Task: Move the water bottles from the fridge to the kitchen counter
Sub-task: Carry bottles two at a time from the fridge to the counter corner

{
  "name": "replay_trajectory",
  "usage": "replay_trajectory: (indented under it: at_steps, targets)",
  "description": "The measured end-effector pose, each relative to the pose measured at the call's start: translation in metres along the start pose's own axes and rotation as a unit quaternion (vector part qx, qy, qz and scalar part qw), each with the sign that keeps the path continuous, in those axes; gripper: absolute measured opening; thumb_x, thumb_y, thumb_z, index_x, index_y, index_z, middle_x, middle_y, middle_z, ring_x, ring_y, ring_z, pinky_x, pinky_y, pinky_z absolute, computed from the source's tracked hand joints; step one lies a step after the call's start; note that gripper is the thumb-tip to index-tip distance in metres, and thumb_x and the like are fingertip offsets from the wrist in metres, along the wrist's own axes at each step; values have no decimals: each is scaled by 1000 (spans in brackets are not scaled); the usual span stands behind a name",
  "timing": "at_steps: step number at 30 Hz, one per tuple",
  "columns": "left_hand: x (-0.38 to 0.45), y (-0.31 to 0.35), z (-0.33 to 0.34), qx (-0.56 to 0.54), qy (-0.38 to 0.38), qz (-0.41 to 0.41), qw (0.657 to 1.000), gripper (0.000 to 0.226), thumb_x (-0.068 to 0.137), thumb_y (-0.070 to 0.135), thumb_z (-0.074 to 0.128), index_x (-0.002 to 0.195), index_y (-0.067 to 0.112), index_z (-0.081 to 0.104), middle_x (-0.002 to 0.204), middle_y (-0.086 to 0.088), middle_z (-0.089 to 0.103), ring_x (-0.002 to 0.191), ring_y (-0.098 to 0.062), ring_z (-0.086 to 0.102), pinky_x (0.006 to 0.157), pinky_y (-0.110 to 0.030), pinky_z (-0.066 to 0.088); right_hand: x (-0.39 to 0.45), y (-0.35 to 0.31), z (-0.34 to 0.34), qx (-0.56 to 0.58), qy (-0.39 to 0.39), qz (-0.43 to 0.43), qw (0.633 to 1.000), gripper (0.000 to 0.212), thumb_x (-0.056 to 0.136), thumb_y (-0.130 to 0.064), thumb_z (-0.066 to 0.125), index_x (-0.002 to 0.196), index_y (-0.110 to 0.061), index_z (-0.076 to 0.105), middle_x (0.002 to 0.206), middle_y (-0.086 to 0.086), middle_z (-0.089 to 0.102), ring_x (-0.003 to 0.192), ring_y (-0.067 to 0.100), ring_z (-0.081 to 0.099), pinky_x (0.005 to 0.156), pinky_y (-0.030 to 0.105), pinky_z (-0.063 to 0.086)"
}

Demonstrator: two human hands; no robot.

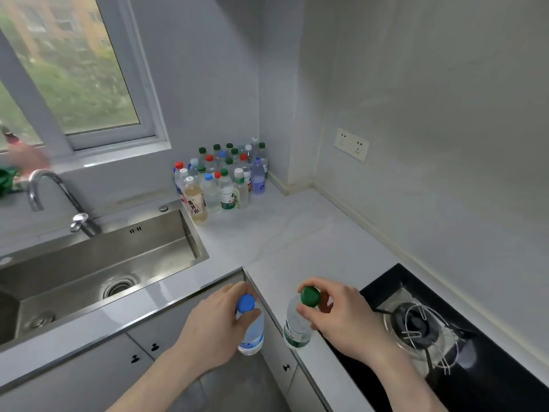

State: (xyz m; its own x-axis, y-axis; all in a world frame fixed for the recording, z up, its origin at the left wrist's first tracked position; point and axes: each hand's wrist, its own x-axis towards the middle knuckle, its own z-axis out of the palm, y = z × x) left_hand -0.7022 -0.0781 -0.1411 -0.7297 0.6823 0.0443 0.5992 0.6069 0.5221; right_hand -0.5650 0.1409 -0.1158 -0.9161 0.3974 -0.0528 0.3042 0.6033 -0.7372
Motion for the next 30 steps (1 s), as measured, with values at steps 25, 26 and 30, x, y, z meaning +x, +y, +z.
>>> replay_trajectory:
  at_steps: [25,26,30]
  targets:
    - [271,-117,-26,11,-43,16,999,16,97,50,59,108,42,51,106,21,60,86,-9,57,68,-19,42,270,10,24,4,31,71,997,22,86,-43,78,102,-51,66,89,-24,63,74,11,72,73,33,56]
    - [283,-123,-27,15,-48,24,998,16,97,50,59,108,42,51,107,21,59,86,-9,57,69,-20,44,280,8,26,6,37,82,996,22,86,-43,78,103,-51,66,89,-22,63,74,11,72,73,34,56]
    - [335,-144,-34,40,-67,60,995,17,97,52,57,108,42,49,107,19,59,84,-11,57,69,-25,44,315,5,33,21,68,111,991,24,85,-43,78,106,-48,68,86,-13,65,74,15,72,70,38,59]
